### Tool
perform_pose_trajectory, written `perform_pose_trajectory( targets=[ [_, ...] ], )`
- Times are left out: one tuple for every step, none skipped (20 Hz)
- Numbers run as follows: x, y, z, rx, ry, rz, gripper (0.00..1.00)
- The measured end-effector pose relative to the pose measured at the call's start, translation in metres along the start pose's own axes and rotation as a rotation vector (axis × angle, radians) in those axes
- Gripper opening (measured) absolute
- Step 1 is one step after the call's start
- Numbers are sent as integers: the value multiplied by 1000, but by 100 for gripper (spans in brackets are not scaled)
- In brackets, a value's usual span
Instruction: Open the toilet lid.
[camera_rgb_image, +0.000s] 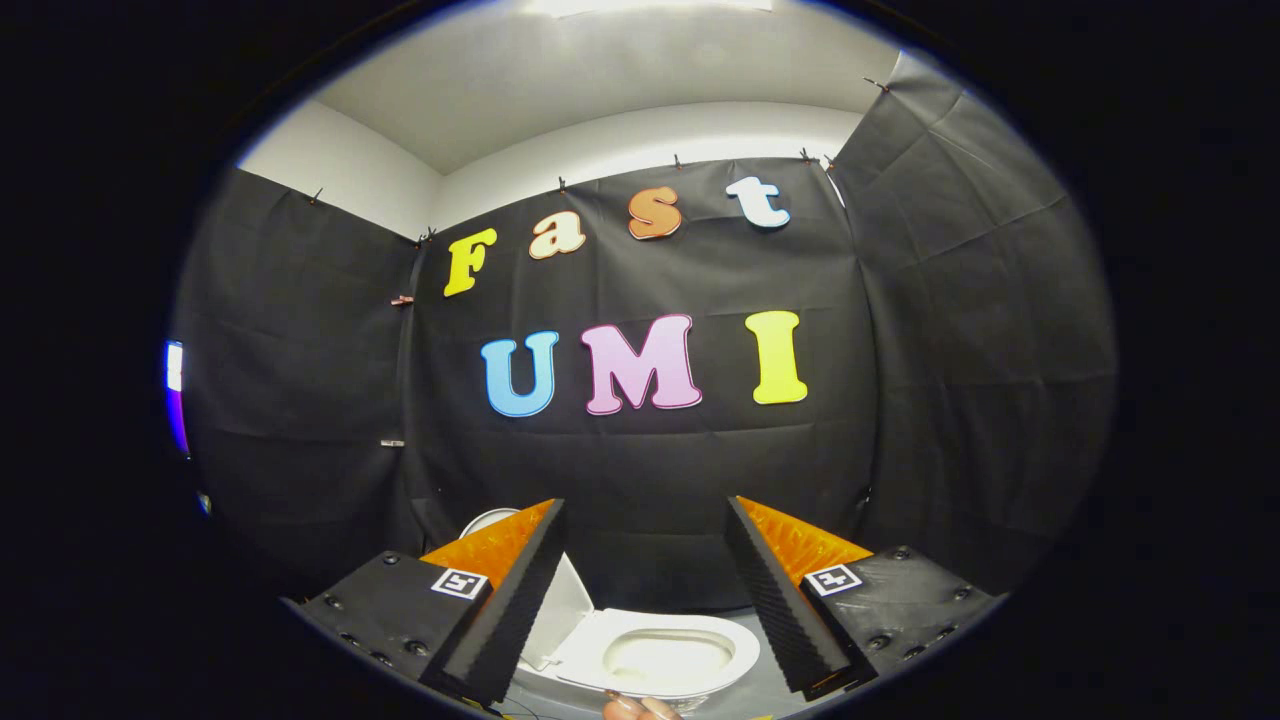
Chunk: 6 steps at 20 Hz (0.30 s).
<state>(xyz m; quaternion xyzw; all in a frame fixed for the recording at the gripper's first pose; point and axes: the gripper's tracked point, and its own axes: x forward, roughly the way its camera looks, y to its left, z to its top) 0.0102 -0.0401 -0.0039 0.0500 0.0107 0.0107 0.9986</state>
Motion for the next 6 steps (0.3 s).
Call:
perform_pose_trajectory(
  targets=[
    [0, 0, 1, 0, -1, 0, 99],
    [1, 0, 0, 1, -1, 0, 99],
    [0, 0, 0, 1, -1, 0, 99],
    [0, -1, 0, 1, -1, -2, 99],
    [0, -1, -1, 1, 0, -3, 99],
    [0, -1, -1, 1, 0, -3, 99]
  ],
)
